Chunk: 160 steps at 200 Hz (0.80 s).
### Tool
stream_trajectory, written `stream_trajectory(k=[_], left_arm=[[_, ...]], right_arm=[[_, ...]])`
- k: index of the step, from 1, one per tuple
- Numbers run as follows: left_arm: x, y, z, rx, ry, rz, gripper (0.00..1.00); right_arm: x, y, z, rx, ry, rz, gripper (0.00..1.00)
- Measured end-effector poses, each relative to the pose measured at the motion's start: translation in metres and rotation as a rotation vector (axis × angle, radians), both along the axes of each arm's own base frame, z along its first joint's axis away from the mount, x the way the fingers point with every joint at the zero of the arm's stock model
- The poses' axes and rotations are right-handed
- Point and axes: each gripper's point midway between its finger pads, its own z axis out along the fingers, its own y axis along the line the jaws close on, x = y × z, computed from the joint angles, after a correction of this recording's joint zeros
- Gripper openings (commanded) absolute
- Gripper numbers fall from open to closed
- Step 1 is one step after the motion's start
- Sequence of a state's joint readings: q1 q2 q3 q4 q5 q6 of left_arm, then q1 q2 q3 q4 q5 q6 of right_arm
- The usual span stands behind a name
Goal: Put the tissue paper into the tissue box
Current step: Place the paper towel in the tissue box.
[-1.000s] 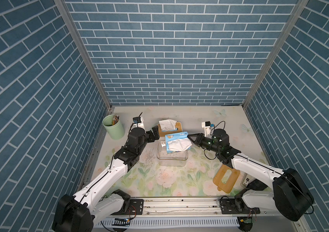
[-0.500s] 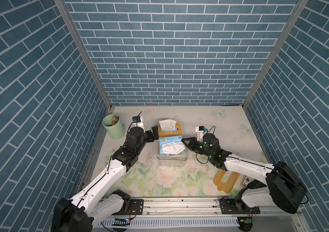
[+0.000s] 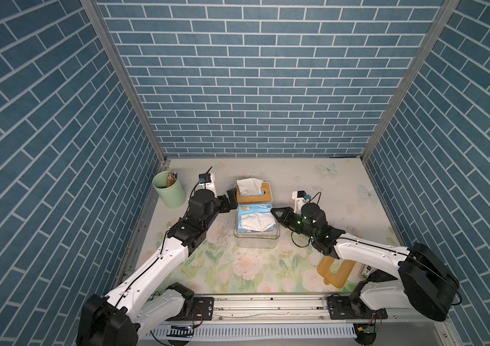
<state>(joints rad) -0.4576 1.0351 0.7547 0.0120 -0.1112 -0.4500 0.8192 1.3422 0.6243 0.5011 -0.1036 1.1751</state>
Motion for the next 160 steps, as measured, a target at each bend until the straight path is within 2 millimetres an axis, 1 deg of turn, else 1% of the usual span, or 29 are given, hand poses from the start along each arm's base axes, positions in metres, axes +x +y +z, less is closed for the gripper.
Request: stream_trajectory(k=[44,92,137,160], left_arm=[[0.000,0.001,-0.001,0.019,-0.003,0.000,1.00],[0.000,0.003,-0.002,0.031,-0.001,0.006,1.00],[0.000,0.003,-0.002,0.035,-0.002,0.005,1.00],[0.000,0.002,-0.002,0.033,-0.001,-0.001,1.00]], right_arm=[[-0.007,0.002,-0.003,-0.012,0.002,0.003,0.00],[-0.006,-0.004,0.007,-0.004,-0.018,-0.025,0.00],[-0.008,-0.008,-0.003,-0.039,0.008,-0.029,0.00],[-0.007,-0.008,-0.003,-0.041,0.009,-0.032,0.00]])
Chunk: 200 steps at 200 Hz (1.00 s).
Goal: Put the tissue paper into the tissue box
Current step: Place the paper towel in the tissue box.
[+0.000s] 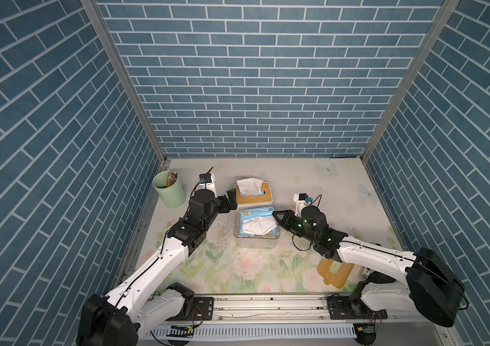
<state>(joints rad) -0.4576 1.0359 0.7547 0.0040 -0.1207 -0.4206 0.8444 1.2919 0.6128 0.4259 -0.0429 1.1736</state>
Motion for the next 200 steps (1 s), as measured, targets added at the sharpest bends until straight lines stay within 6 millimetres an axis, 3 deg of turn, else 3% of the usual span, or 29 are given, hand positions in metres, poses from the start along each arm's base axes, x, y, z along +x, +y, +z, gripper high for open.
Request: stream_trajectory(k=[32,74,141,200], left_arm=[[0.000,-0.001,0.000,-0.002,0.001,-0.007,1.00],[-0.002,-0.001,0.003,-0.006,-0.008,-0.009,1.00],[-0.002,-0.002,0.003,-0.008,-0.008,-0.017,1.00],[-0.003,-0.005,0.003,-0.014,-0.005,-0.035,1.00]], right_arm=[[0.001,0.001,-0.005,-0.006,0.006,-0.003,0.00],[0.005,0.004,-0.028,-0.054,0.046,-0.006,0.00],[0.010,0.005,-0.024,-0.052,0.037,-0.018,0.00],[0.013,0.010,-0.034,-0.094,0.037,-0.004,0.00]])
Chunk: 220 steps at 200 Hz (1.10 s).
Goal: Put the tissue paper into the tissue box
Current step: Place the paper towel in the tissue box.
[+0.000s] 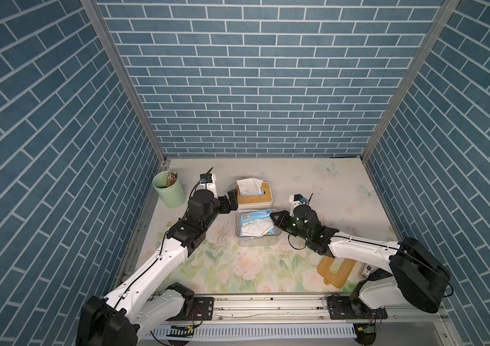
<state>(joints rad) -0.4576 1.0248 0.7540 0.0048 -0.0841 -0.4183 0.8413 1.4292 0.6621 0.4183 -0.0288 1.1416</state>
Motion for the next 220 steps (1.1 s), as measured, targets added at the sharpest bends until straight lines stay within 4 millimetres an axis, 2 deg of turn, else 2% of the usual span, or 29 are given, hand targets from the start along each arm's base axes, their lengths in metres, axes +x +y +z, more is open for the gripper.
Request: stream_trajectory(k=[104,142,177,220], left_arm=[[0.000,-0.001,-0.001,0.001,0.003,-0.003,1.00],[0.000,-0.002,-0.001,-0.001,0.003,-0.008,1.00],[-0.001,-0.003,-0.001,-0.003,0.005,-0.016,1.00],[-0.001,-0.004,-0.001,-0.006,0.006,-0.024,1.00]], right_arm=[[0.001,0.002,-0.019,-0.088,-0.011,0.040,0.06],[0.003,0.003,-0.017,-0.103,-0.025,0.049,0.11],[0.007,0.007,-0.010,-0.109,-0.047,0.057,0.22],[0.012,0.009,0.000,-0.131,-0.078,0.063,0.27]])
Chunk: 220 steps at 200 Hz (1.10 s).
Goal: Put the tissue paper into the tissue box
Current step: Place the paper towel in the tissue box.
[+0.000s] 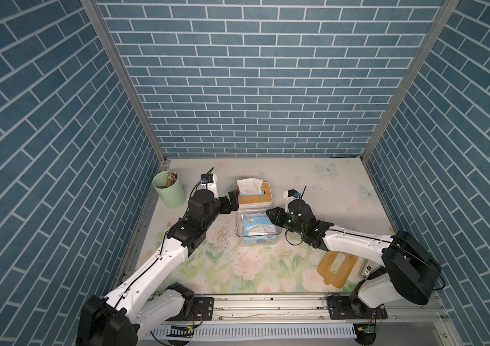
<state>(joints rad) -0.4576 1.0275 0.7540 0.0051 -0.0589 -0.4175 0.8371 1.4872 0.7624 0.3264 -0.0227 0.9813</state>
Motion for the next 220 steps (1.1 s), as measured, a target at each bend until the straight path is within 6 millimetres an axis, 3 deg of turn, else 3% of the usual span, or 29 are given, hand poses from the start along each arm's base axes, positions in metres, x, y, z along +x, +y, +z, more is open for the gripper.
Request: stream_trajectory(k=[34,63,99,129,152,176,197,220], left_arm=[[-0.001,-0.004,0.000,-0.008,0.003,-0.021,1.00],[-0.002,-0.017,-0.001,-0.037,0.011,-0.084,1.00],[-0.007,-0.035,-0.003,-0.063,0.024,-0.161,1.00],[-0.009,-0.047,-0.001,-0.057,0.024,-0.203,1.00],[-0.008,-0.056,0.000,-0.049,0.023,-0.228,1.00],[-0.007,-0.059,-0.001,-0.048,0.027,-0.238,1.00],[-0.006,-0.060,0.002,-0.065,0.018,-0.234,1.00],[-0.004,-0.061,0.008,-0.092,0.004,-0.228,1.00]], right_arm=[[0.001,-0.010,0.013,-0.066,-0.038,0.017,0.34],[0.002,-0.031,0.050,-0.133,-0.128,0.023,0.42],[-0.010,-0.081,0.091,-0.229,-0.225,-0.028,0.53],[-0.023,-0.133,0.102,-0.332,-0.242,-0.125,0.58],[-0.031,-0.166,0.086,-0.415,-0.207,-0.195,0.62],[-0.045,-0.194,0.037,-0.531,-0.104,-0.222,0.67],[-0.056,-0.211,0.003,-0.604,-0.021,-0.232,0.71],[-0.060,-0.218,-0.013,-0.620,0.019,-0.250,0.75]])
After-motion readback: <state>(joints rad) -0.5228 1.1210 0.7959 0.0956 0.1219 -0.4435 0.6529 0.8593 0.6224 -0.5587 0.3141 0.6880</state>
